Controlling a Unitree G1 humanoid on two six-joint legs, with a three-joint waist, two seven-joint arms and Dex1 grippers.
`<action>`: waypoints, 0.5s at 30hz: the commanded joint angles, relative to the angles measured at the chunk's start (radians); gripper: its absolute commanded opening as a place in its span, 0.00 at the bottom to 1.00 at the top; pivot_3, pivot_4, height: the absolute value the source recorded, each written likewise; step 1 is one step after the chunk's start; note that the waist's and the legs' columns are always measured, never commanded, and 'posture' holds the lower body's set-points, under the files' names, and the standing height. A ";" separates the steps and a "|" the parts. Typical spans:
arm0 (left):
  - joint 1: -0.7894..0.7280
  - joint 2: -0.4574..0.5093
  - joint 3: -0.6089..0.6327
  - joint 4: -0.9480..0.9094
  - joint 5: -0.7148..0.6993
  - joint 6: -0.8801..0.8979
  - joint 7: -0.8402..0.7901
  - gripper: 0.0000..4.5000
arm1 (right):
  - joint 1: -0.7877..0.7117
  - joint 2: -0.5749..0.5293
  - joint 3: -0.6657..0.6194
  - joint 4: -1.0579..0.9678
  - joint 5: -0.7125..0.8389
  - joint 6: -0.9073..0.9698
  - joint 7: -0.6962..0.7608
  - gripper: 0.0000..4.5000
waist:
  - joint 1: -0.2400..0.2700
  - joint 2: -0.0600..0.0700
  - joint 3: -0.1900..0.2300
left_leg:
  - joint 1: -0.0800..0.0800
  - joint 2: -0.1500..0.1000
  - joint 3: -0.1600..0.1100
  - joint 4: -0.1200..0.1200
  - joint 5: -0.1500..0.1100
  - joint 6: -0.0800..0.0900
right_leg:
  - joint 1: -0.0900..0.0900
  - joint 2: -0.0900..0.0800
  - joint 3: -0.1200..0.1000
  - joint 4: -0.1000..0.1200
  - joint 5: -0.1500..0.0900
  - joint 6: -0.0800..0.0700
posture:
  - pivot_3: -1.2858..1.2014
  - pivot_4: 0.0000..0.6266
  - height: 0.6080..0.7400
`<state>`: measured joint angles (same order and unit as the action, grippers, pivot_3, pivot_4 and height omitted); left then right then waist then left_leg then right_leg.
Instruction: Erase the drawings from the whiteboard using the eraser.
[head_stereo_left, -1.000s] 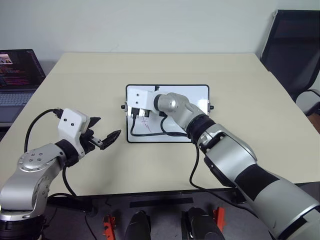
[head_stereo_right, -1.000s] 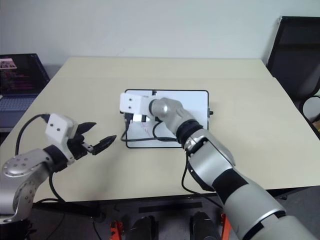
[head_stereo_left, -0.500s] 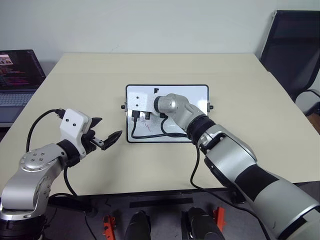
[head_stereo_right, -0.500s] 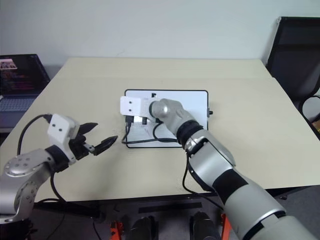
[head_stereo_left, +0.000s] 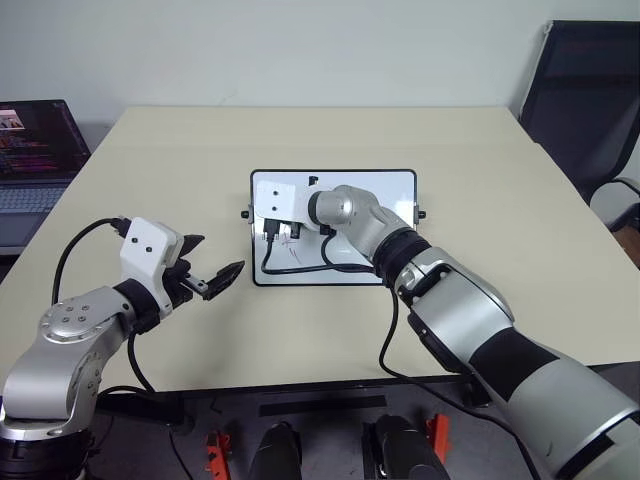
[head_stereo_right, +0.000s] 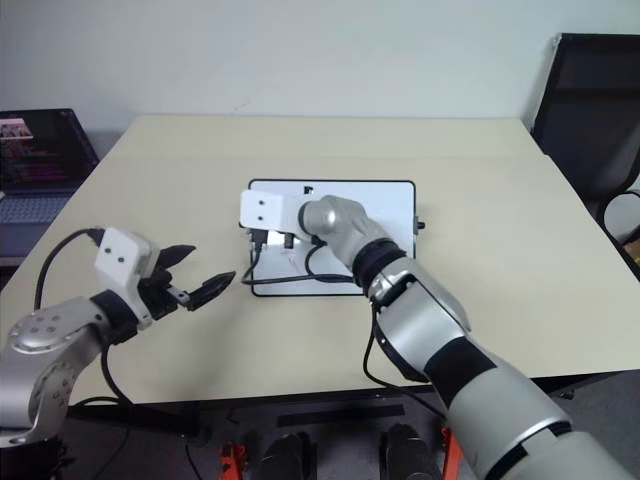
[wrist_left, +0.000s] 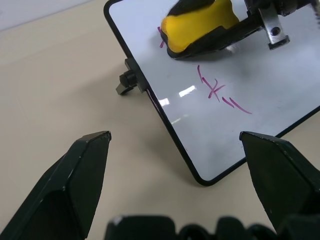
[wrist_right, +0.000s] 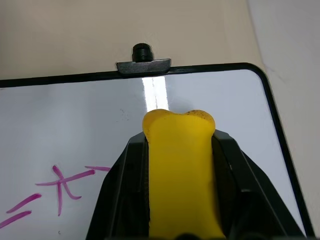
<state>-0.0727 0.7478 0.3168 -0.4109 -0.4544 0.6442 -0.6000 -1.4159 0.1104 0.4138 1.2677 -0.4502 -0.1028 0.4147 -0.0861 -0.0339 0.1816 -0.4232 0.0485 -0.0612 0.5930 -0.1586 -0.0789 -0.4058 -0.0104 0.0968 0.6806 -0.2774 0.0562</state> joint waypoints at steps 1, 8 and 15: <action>-0.015 0.008 0.015 -0.022 0.005 -0.018 0.003 1.00 | -0.027 -0.012 -0.027 0.019 0.003 0.011 -0.094 0.28 | 0.000 0.000 0.000 | 0.000 0.000 0.000 0.000 0.000 0.000 | 0.000 0.000 0.000 0.000 0.000 0.000 | 0.52 0.24 1.00; -0.014 0.013 0.022 -0.027 0.004 -0.015 0.002 1.00 | 0.013 0.006 0.008 0.034 -0.010 0.023 0.045 0.28 | -0.001 0.000 0.000 | 0.000 0.000 0.000 0.000 0.000 0.000 | 0.000 0.000 0.000 0.000 -0.001 0.000 | 0.52 0.24 1.00; -0.012 0.014 0.021 -0.031 0.004 -0.014 0.002 1.00 | -0.003 0.017 -0.035 0.030 0.018 0.032 -0.040 0.28 | -0.001 0.000 0.000 | 0.001 0.000 0.000 0.000 0.000 0.000 | 0.000 0.000 0.000 0.000 0.000 0.000 | 0.52 0.24 1.00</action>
<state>-0.0729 0.7486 0.3169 -0.4120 -0.4536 0.6443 -0.6000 -1.4090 0.1392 0.4068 1.2823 -0.4467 -0.1006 0.3994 -0.0866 -0.0340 0.1815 -0.4220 0.0485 -0.0613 0.5928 -0.1586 -0.0789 -0.4054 -0.0102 0.0970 0.6806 -0.2777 0.0559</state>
